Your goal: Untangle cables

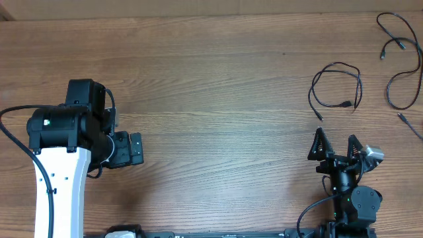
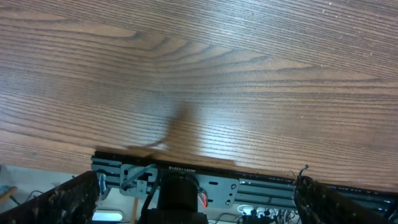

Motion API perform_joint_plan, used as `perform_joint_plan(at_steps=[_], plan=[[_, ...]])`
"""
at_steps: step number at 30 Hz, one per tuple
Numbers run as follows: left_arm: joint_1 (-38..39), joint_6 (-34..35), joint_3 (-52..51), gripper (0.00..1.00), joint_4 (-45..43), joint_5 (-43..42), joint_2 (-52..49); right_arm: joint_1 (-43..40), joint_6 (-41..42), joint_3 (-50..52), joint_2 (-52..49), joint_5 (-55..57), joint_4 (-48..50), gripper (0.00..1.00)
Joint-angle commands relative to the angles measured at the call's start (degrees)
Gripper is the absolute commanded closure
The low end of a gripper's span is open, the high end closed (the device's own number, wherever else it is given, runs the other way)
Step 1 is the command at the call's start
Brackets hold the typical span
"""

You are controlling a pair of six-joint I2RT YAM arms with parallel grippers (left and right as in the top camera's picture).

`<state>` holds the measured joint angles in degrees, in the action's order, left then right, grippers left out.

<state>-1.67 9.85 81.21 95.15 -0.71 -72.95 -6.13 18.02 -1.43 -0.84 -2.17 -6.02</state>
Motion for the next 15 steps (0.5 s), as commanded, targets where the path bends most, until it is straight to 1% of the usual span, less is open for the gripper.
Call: perform_joint_plan(at_steps=[1, 15], plan=[[-0.55, -1.29, 0.70, 0.00, 0.11, -0.39, -0.13, -0.26, 0.20, 1.05, 0.70, -0.04, 1.29, 0.00], [-0.55, -1.29, 0.70, 0.00, 0.11, -0.39, -0.13, -0.26, -0.44, 1.01, 0.70, 1.25, 1.11, 0.00]])
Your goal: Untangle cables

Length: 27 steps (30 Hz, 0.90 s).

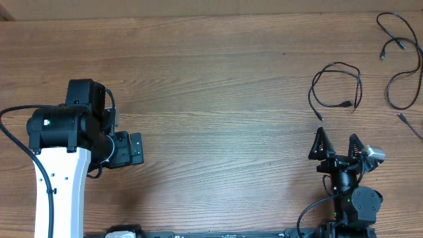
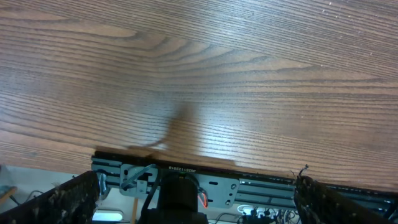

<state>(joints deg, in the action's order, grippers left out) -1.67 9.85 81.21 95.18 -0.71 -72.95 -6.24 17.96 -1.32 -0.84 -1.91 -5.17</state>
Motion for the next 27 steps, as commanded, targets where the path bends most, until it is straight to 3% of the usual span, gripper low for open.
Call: perform_joint_plan(at_steps=[1, 6, 16, 27], plan=[[-0.55, -1.29, 0.70, 0.00, 0.09, -0.39, -0.13, -0.15, -0.37, 0.90, 0.70, 0.96, 0.28, 0.00], [-0.55, -1.29, 0.70, 0.00, 0.09, -0.39, -0.13, -0.15, -0.61, 0.90, 0.70, 0.76, 0.17, 0.00], [-0.55, -1.29, 0.70, 0.00, 0.09, -0.39, -0.13, -0.15, -24.68, 0.90, 0.70, 1.01, 0.13, 0.00], [-0.55, -1.29, 0.70, 0.00, 0.09, -0.39, -0.13, -0.22, -25.35, 0.90, 0.70, 0.96, 0.24, 0.00]])
